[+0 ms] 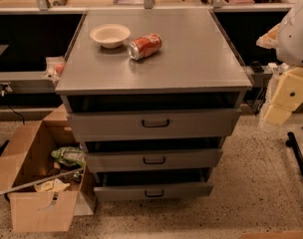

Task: Open bottom drawer

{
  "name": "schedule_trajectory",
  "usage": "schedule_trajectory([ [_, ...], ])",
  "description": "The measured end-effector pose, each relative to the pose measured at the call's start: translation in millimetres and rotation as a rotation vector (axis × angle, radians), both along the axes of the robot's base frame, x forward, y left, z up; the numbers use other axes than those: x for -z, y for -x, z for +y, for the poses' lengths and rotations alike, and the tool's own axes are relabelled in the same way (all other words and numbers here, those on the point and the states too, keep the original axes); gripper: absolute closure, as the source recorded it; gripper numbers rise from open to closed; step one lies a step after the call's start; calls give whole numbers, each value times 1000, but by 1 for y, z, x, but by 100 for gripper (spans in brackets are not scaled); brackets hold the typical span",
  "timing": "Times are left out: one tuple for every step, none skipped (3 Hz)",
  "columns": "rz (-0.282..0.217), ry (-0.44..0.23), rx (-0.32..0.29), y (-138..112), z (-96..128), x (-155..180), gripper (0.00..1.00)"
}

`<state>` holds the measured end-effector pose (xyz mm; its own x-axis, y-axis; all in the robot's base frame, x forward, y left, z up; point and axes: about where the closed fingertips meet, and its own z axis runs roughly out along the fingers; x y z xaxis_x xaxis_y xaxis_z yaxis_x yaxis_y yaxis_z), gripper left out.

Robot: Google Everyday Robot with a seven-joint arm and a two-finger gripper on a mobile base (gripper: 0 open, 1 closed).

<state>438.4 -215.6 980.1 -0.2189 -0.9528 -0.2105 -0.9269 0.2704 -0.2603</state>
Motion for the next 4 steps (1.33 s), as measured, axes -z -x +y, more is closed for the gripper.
schedule_trajectory([
  [0, 0, 0, 0, 0, 0, 0],
  [28, 11, -25, -8, 13, 63, 0],
  [111, 1, -89, -1, 38, 163, 0],
  [111, 0, -96, -2, 39, 167, 0],
])
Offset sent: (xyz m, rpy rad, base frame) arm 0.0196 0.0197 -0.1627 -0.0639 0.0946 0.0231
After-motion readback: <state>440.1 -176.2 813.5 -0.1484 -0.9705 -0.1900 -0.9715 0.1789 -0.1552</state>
